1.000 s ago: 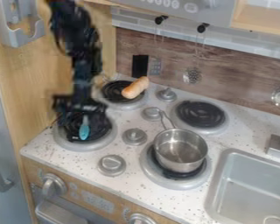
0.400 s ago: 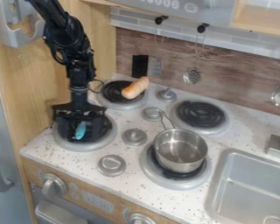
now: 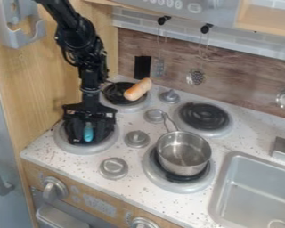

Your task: Moved the blue spoon to the top right burner

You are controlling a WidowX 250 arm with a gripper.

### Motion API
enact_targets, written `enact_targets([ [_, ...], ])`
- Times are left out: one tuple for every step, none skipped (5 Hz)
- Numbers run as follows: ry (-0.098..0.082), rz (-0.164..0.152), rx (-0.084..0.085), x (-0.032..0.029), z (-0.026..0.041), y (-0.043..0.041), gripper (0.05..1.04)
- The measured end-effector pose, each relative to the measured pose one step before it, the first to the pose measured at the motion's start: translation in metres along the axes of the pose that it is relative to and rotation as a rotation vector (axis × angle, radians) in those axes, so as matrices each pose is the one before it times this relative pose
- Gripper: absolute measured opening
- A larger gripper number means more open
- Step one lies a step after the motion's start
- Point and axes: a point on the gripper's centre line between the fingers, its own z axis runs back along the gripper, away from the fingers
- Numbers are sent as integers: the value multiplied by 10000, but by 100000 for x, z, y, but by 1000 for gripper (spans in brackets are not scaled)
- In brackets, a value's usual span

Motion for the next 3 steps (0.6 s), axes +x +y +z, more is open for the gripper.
enact_targets([
  [-100, -523, 318, -696, -8, -761, 310],
  [-130, -504, 169, -812, 129, -763, 293],
  [-75, -750, -1, -2168, 1751, -1755, 290],
])
